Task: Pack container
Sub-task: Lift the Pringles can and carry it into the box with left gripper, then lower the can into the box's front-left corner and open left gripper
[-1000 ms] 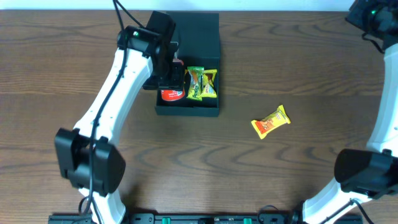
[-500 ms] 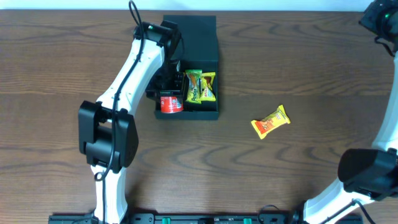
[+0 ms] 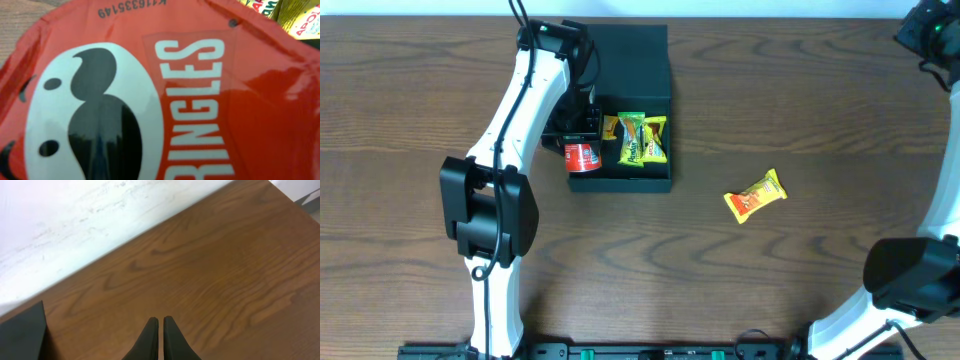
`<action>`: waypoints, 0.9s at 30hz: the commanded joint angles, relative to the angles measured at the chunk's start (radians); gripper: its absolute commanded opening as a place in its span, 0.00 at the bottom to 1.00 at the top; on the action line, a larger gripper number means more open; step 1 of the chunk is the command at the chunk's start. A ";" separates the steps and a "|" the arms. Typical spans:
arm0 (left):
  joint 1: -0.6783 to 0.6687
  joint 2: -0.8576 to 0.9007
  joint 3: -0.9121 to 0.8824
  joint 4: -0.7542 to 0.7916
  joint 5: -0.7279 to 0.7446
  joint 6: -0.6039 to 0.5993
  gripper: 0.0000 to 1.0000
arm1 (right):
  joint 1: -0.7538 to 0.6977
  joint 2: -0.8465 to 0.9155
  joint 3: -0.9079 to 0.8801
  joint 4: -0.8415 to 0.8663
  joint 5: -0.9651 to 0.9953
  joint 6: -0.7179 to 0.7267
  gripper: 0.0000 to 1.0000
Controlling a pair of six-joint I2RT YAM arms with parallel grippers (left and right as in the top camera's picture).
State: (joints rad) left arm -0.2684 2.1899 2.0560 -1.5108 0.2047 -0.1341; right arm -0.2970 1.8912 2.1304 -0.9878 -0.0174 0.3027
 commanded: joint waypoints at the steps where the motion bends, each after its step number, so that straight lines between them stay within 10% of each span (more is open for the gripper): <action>1: -0.001 0.015 0.022 -0.003 -0.047 0.026 0.57 | -0.010 -0.007 -0.006 0.008 0.007 -0.011 0.05; 27: -0.055 0.145 0.021 -0.008 -0.082 0.033 0.59 | -0.010 -0.008 -0.006 0.000 -0.039 0.015 0.05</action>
State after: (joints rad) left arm -0.3397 2.3341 2.0605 -1.5116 0.1341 -0.1081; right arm -0.2974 1.8912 2.1304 -0.9833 -0.0528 0.3061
